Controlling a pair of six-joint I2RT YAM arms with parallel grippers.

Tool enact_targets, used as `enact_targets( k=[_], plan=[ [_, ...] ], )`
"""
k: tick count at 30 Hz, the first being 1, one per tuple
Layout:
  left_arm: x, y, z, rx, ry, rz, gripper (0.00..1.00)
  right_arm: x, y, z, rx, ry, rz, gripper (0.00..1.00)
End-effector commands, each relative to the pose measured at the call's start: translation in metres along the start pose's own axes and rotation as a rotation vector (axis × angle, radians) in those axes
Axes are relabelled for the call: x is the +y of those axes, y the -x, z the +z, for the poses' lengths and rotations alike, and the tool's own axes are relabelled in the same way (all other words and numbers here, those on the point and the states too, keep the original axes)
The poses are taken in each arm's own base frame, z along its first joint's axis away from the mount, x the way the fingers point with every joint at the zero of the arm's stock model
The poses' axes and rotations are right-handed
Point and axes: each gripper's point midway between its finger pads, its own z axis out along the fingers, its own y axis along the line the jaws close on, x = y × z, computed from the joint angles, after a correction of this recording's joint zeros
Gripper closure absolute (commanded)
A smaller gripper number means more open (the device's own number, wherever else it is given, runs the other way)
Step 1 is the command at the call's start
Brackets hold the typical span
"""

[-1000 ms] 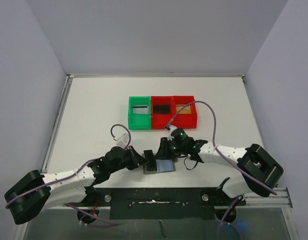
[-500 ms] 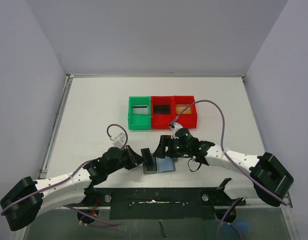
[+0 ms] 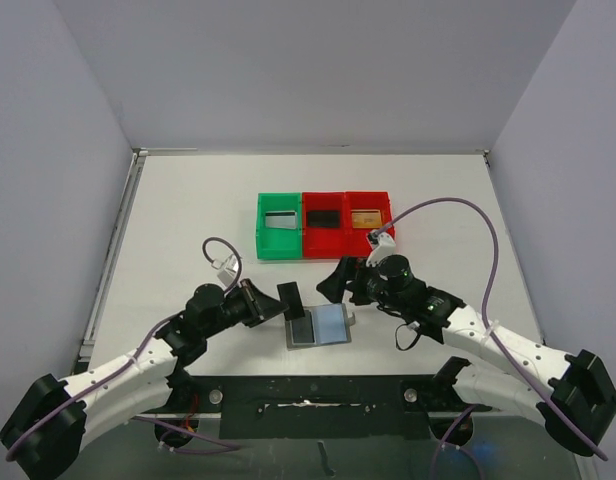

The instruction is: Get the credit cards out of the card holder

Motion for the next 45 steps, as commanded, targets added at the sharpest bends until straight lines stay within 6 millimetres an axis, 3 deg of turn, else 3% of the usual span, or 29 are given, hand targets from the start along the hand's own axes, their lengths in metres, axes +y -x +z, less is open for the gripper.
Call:
enact_targets(
  k=[1, 6, 11, 15, 18, 25, 36, 45],
  plan=[
    [-0.042, 0.008, -0.012, 0.014, -0.225, 0.064, 1.00, -0.007, 0.025, -0.010, -0.169, -0.010, 0.003, 0.02],
    [-0.059, 0.008, -0.024, -0.001, -0.361, 0.043, 1.00, -0.002, 0.018, -0.018, -0.155, 0.067, 0.005, 0.02],
    [-0.062, 0.007, -0.027, -0.006, -0.394, 0.042, 1.00, 0.034, 0.008, -0.020, -0.106, 0.303, 0.037, 0.02],
    [-0.068, 0.010, -0.031, -0.024, -0.428, 0.043, 1.00, 0.063, 0.006, -0.022, -0.073, 0.471, 0.051, 0.12],
    [-0.070, 0.009, -0.032, -0.022, -0.438, 0.050, 1.00, 0.074, 0.004, -0.020, -0.046, 0.528, 0.054, 0.20],
    [-0.079, 0.005, -0.034, 0.008, -0.475, 0.080, 1.00, 0.085, 0.001, -0.010, 0.028, 0.568, 0.042, 0.37],
    [-0.082, -0.002, -0.038, 0.050, -0.505, 0.080, 1.00, 0.099, -0.006, -0.012, 0.097, 0.668, 0.026, 0.58],
    [-0.088, -0.001, -0.041, 0.043, -0.540, 0.065, 1.00, 0.107, -0.011, -0.015, 0.135, 0.732, 0.022, 0.80]
  ],
)
